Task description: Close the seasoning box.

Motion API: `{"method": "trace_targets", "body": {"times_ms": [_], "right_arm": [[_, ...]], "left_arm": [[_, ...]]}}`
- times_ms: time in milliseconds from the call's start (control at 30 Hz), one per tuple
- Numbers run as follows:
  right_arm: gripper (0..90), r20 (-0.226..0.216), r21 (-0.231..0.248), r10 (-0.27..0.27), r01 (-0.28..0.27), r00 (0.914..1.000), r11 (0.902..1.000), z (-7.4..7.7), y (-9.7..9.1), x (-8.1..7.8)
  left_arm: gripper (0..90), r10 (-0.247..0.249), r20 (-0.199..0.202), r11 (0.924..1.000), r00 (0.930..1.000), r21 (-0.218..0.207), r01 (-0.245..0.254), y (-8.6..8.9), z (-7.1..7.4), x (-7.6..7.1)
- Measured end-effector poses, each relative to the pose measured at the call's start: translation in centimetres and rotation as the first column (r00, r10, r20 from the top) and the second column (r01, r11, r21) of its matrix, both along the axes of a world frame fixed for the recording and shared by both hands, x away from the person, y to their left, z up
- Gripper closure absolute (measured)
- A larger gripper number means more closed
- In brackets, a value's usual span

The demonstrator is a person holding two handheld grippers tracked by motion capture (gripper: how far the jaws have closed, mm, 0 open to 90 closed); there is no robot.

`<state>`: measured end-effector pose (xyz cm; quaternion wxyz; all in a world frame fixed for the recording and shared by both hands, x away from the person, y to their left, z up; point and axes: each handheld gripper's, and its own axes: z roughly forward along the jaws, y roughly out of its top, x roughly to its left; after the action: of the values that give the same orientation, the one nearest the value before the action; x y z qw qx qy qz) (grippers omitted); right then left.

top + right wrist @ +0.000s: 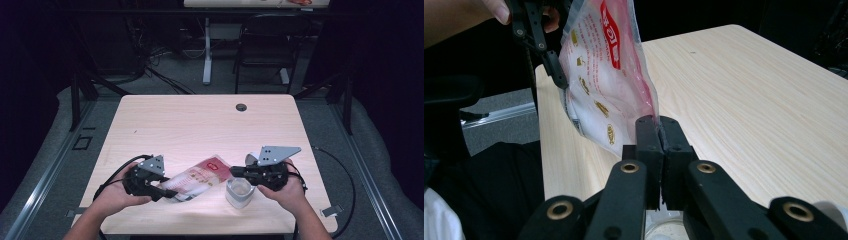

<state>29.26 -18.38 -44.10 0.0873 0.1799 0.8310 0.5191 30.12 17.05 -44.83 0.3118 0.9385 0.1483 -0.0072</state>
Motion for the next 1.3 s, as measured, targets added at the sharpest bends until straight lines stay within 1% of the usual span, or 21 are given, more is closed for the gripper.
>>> {"method": "trace_targets", "body": {"times_ms": [100,133,200,300,433,633,767,833,1000,1067,1100,1200,1300], "right_arm": [[89.1,0.007,-0.004,-0.008,0.008,0.9999,1.0,-0.2,-0.1,0.0],[89.1,0.011,-0.007,-0.011,0.011,0.9999,0.9999,-0.3,-0.1,-0.1],[89.0,0.028,-0.026,-0.012,0.013,0.9995,0.9996,-0.4,-0.1,-0.2],[88.7,0.042,-0.039,-0.018,0.02,0.9989,0.9991,-0.6,-0.1,-0.3],[88.6,0.043,-0.048,-0.021,0.023,0.9988,0.9986,-0.8,-0.2,-0.3],[88.6,0.043,-0.049,-0.028,0.03,0.9987,0.9984,-0.9,-0.4,-0.3],[88.6,0.04,-0.048,-0.032,0.034,0.9987,0.9983,-1.1,-0.4,-0.3],[88.6,0.039,-0.05,-0.033,0.035,0.9987,0.9981,-1.1,-0.5,-0.4],[88.6,0.038,-0.056,-0.037,0.039,0.9986,0.9977,-1.2,-0.6,-0.4],[88.7,0.037,-0.053,-0.04,0.042,0.9985,0.9977,-1.3,-0.5,-0.4],[88.7,0.037,-0.054,-0.041,0.043,0.9985,0.9976,-1.3,-0.5,-0.4],[88.7,0.035,-0.061,-0.04,0.042,0.9986,0.9973,-1.4,-0.6,-0.4],[88.8,0.032,-0.056,-0.041,0.043,0.9987,0.9975,-1.4,-0.6,-0.4]], "left_arm": [[61.5,-0.003,0.0,1.0,1.0,0.002,0.003,-0.1,0.1,0.1],[61.6,0.0,0.004,1.0,1.0,0.008,0.0,-0.2,0.2,0.0],[61.7,-0.007,0.001,0.9999,1.0,0.012,0.007,-0.2,0.3,0.1],[62.0,-0.01,0.006,0.9997,0.9999,0.022,0.01,-0.3,0.6,0.1],[62.3,-0.011,0.014,0.9996,0.9998,0.025,0.01,-0.4,0.9,0.1],[62.6,-0.013,0.016,0.9997,0.9998,0.023,0.012,-0.5,1.2,0.1],[62.8,-0.015,0.009,0.9997,0.9998,0.021,0.015,-0.6,1.4,0.1],[62.8,-0.018,-0.001,0.9996,0.9998,0.021,0.018,-0.6,1.5,0.2],[63.1,-0.022,-0.004,0.9993,0.9998,0.03,0.022,-0.7,1.7,0.2],[63.1,-0.02,-0.001,0.999,0.9998,0.04,0.02,-0.8,1.9,0.2],[63.1,-0.023,-0.007,0.9989,0.9997,0.04,0.023,-0.8,2.0,0.2],[63.2,-0.024,0.0,0.9987,0.9997,0.044,0.024,-0.9,2.2,0.2],[63.2,-0.026,0.001,0.9986,0.9997,0.047,0.026,-1.0,2.4,0.3]]}}
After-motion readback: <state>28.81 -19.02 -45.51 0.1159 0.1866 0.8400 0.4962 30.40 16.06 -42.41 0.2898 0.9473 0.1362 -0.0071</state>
